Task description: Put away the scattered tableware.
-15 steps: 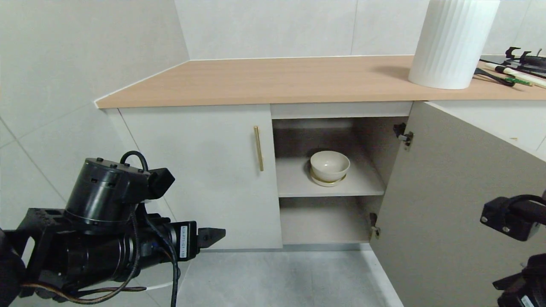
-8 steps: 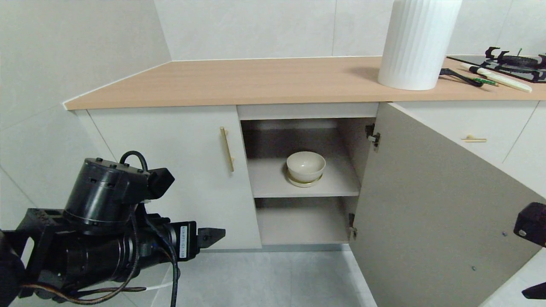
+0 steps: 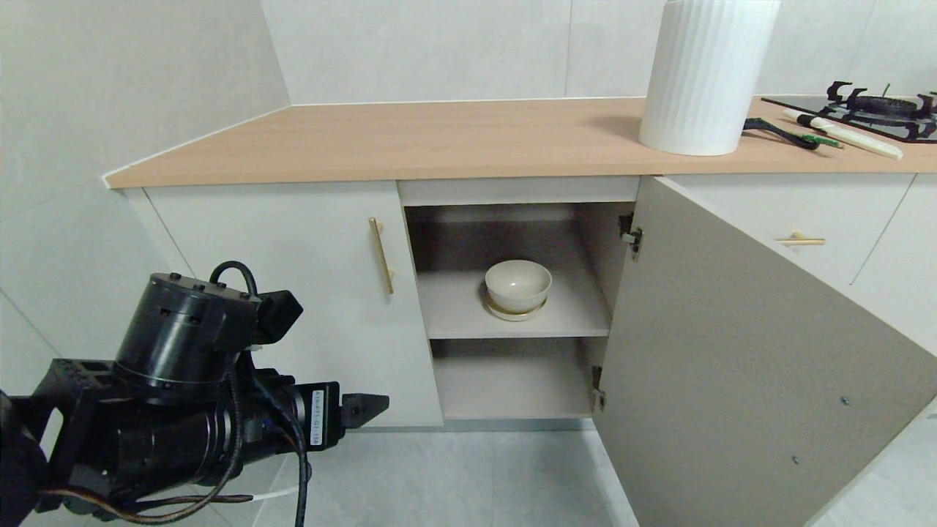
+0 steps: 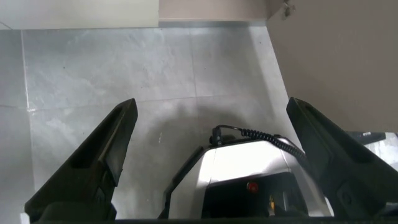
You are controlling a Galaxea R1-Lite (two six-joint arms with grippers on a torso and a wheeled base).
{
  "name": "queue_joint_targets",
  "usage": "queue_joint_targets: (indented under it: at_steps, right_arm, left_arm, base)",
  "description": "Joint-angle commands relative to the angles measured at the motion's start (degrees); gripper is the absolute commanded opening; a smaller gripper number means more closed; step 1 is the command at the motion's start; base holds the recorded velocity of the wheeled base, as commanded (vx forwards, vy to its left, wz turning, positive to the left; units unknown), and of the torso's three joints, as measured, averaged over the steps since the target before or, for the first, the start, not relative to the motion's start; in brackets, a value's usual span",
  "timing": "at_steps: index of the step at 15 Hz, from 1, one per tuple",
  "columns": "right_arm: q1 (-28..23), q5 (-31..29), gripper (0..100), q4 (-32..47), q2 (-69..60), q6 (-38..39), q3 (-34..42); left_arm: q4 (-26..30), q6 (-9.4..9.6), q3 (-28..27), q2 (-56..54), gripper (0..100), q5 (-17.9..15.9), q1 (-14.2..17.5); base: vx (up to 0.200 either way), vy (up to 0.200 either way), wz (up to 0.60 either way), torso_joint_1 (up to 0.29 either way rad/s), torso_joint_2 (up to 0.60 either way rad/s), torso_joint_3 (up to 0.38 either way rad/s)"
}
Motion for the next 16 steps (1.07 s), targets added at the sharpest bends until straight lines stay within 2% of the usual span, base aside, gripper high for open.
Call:
queue_joint_targets:
  at_steps: [1, 5, 6, 7, 8, 9, 13, 15, 16]
  right_arm:
    - [-2.7, -0.1, 100, -1.4, -2.0, -0.3, -1.1]
    - [-14.6, -1.1, 100, -1.7, -2.5, -7.7, -0.9]
    - [-19.8, -0.7, 100, -1.7, -2.2, -11.3, -0.6]
    - [-22.8, -0.7, 100, -1.8, -1.8, -13.5, -0.1]
    - [-22.8, -0.7, 100, -1.8, -1.8, -13.5, -0.1]
    - [-29.8, -0.6, 100, -2.3, 0.4, -17.2, 0.7]
    - [-39.1, -0.6, 100, -13.0, 7.5, -19.3, 4.7]
    - [-42.5, -0.5, 100, -18.7, 10.9, -19.3, 5.6]
    - [-42.8, -0.5, 100, -19.1, 11.3, -19.3, 5.6]
  left_arm:
    - [0.0, -0.01, 0.0, 0.1, 100, 0.0, 0.0]
    - [0.0, -0.01, 0.0, 0.2, 100, 0.0, 0.0]
    - [0.0, -0.01, 0.0, 0.3, 100, 0.0, 0.0]
    - [0.0, -0.01, 0.0, 0.3, 100, 0.0, 0.0]
    - [0.0, -0.01, 0.0, 0.3, 100, 0.0, 0.0]
    - [0.0, -0.01, -0.1, 0.3, 100, 0.0, 0.0]
    - [0.0, -0.01, 0.0, 0.3, 100, 0.0, 0.0]
    - [0.0, -0.01, -0.1, 0.2, 100, 0.0, 0.0]
    - [0.0, -0.01, -0.1, 0.2, 100, 0.0, 0.0]
  base:
    - [0.000, 0.000, 0.00, 0.000, 0.00, 0.000]
    - [0.000, 0.000, 0.00, 0.000, 0.00, 0.000]
    - [0.000, 0.000, 0.00, 0.000, 0.00, 0.000]
    - [0.000, 0.000, 0.00, 0.000, 0.00, 0.000]
    - [0.000, 0.000, 0.00, 0.000, 0.00, 0.000]
    - [0.000, 0.000, 0.00, 0.000, 0.00, 0.000]
    - [0.000, 0.000, 0.00, 0.000, 0.00, 0.000]
    - [0.000, 0.000, 0.00, 0.000, 0.00, 0.000]
    - [0.000, 0.000, 0.00, 0.000, 0.00, 0.000]
